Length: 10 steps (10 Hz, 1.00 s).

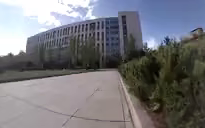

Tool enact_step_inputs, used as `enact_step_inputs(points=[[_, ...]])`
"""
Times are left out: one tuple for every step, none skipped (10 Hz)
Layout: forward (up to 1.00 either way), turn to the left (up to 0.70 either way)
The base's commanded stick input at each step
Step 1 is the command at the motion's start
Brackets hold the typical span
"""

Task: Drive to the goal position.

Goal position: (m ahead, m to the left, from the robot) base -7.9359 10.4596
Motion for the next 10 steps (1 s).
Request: enact_step_inputs(points=[[0.70, 0.35], [0.70, 0.35], [0.70, 0.35], [0.70, 0.35], [0.70, 0.35], [0.70, 0.35], [0.70, 0.35], [0.70, 0.35], [0.70, 0.35], [0.70, 0.35]])
